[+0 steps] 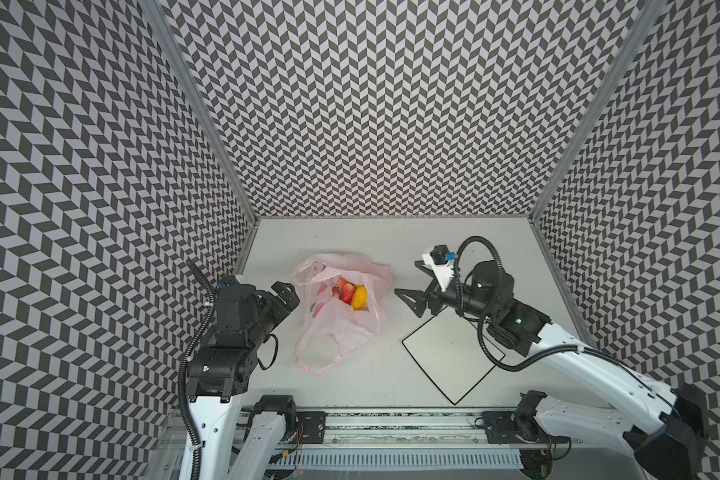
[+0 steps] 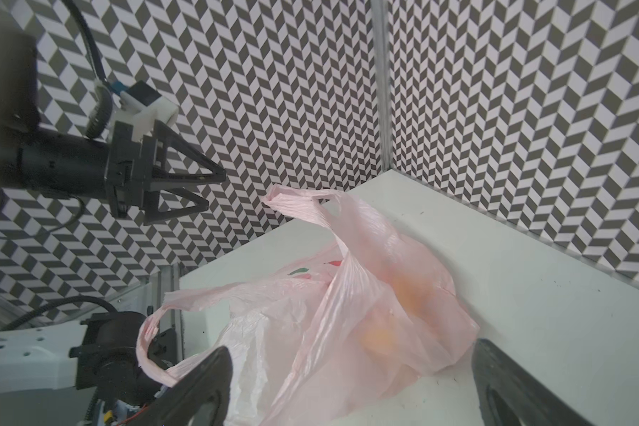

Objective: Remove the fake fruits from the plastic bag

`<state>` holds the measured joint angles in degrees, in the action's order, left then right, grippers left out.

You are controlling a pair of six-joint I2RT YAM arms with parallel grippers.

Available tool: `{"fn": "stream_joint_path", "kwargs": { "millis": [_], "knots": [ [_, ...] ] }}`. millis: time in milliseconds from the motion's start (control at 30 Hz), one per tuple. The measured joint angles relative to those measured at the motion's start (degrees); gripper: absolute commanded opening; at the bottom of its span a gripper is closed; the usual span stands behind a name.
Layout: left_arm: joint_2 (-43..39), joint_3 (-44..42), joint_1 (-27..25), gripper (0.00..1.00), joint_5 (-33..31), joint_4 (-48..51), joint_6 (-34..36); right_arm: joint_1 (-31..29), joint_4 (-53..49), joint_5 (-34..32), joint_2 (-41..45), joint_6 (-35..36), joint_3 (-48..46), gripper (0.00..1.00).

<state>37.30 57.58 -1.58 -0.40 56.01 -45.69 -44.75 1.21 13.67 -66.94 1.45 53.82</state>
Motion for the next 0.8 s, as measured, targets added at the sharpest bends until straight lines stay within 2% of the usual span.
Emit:
{"fn": "stream_joint_path", "kwargs": {
  "millis": [133, 267, 400, 500, 567, 600, 733, 800],
  "knots": [
    [-1.16, 0.31, 0.0, 1.0, 1.31, 3.37, -3.17, -3.3, -0.09, -3.54, -12.09, 6.58, 8.37, 0.98],
    [-2.29, 0.28, 0.0, 1.0, 1.62, 5.66, -6.34, -4.63, -1.4, -4.39, -23.23, 11.67, 17.9, 0.97],
    [-3.58, -0.04, 0.0, 1.0, 1.55, 7.13, -8.59, -4.98, -1.62, -3.96, -30.21, 14.93, 23.61, 0.94],
    [-3.91, -0.9, 0.0, 1.0, 1.36, 8.46, -10.16, -5.03, -1.64, -3.23, -33.05, 16.72, 25.38, 0.89],
    [-3.91, -1.73, 0.0, 1.0, 1.36, 9.22, -11.02, -5.03, -1.49, -2.89, -34.4, 17.4, 26.25, 0.8],
    [-3.87, -2.23, 0.0, 1.0, 1.4, 9.62, -11.3, -5.03, -1.33, -2.64, -35.08, 17.59, 26.75, 0.72],
    [-2.21, -4.46, 0.0, 1.0, 1.79, 11.02, -12.68, -5.05, -0.31, -2.25, -37.86, 17.79, 29.33, 0.29],
    [-0.48, -6.23, 0.0, 1.0, 2.4, 11.65, -13.42, -5.05, 0.13, -2.23, -38.56, 17.66, 30.01, 0.11]
  ]
}}
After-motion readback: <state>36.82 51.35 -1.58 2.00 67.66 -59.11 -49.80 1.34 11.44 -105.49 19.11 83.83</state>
